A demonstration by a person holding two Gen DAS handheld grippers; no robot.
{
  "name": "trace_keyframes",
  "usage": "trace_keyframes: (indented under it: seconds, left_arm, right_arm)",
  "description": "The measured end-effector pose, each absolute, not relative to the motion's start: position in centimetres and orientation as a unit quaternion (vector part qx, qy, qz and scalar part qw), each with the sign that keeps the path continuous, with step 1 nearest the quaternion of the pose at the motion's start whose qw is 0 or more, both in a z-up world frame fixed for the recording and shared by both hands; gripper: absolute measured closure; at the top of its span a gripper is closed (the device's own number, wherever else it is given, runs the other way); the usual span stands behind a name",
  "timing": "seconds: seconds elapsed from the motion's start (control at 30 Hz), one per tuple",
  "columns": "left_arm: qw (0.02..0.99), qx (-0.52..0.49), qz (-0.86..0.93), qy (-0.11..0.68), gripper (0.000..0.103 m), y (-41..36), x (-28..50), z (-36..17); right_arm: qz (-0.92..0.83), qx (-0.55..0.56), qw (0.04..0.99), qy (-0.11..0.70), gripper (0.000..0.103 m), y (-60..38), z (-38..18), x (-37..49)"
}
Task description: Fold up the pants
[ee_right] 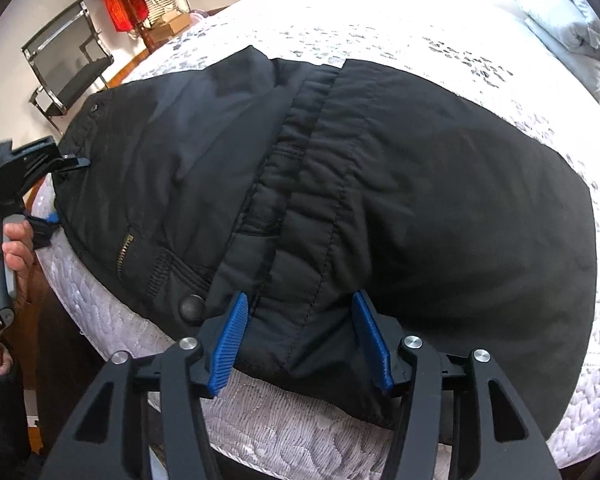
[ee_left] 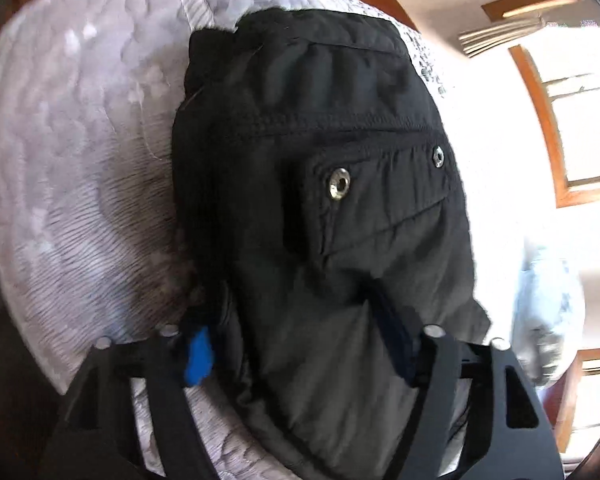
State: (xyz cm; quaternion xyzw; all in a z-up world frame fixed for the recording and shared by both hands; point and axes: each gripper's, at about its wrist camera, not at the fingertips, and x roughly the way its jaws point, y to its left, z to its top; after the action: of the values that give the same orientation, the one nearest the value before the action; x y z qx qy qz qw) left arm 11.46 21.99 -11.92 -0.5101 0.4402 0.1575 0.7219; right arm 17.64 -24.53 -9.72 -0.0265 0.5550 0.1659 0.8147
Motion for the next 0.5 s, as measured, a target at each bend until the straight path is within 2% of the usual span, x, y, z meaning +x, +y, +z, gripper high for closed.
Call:
trace_keyframes:
  seconds: [0.03,0.17,0.23,0.33,0.5]
  left_arm:
    - [0.726,-0.513,0.141,0.436,0.015,22.0,11.8,-12.0]
    - [0.766,-0.416,0.104,0.479,0.003,19.2,14.7,-11.3]
    - [0.786,-0.366,0.109,0.486,0.003,17.4,15.6,-11.0]
    - [0.793,-0.363,0.115,0.475,0.003,16.2,15.5,-11.1]
    - [0.766,-0.470,0.092,0.428,0.003,17.8,14.5,-11.6]
  right_arm:
    - [0.166,-0.023,0.814,0.555,0.048,-24.6,-9.7,17.6]
    - [0.166,-0.024,0.816,0.553,0.047,-24.7,-9.8,17.7]
    - [0.167,-0.023,0.816,0.553,0.047,-24.8,-9.7,17.7]
    - [0.169,-0.019,0.818,0.549,0.047,-25.0,-9.7,17.5]
    - [0.172,-0.014,0.820,0.545,0.047,-25.4,-9.8,17.2]
